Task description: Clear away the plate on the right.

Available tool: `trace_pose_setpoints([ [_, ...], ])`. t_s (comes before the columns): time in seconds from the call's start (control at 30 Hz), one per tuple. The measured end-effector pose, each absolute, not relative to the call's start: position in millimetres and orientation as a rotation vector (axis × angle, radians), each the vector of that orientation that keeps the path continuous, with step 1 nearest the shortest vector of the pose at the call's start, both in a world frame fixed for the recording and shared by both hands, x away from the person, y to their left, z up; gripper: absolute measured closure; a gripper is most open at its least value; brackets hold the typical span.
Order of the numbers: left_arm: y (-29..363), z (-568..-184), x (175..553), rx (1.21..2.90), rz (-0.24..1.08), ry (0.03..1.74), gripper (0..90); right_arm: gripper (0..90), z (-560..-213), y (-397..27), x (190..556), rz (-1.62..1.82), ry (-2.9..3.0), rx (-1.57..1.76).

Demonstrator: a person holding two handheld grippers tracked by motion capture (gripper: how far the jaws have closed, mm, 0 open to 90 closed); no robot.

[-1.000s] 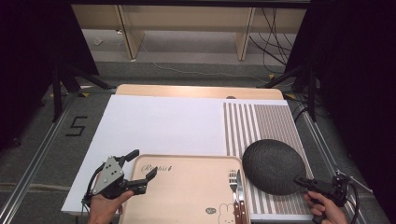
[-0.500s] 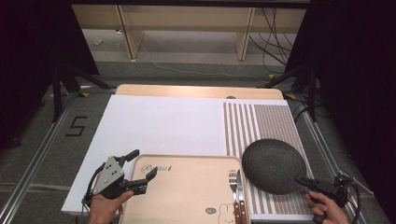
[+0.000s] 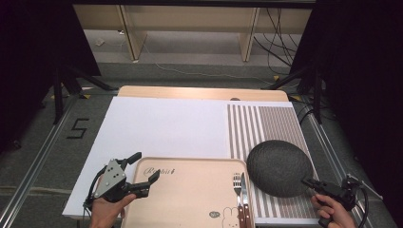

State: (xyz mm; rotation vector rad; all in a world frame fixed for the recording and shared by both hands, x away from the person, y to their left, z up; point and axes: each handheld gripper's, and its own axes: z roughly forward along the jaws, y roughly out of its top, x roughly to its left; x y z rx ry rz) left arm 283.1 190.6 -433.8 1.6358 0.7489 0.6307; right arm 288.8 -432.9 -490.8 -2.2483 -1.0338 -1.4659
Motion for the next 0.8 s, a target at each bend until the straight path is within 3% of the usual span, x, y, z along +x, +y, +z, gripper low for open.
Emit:
trace_pose_setpoints([
  [0.8,194,-432,282,1.617,0.637,0.759,16.9,86.6,-479,-424,289,-1.552,-0.988,-2.165],
])
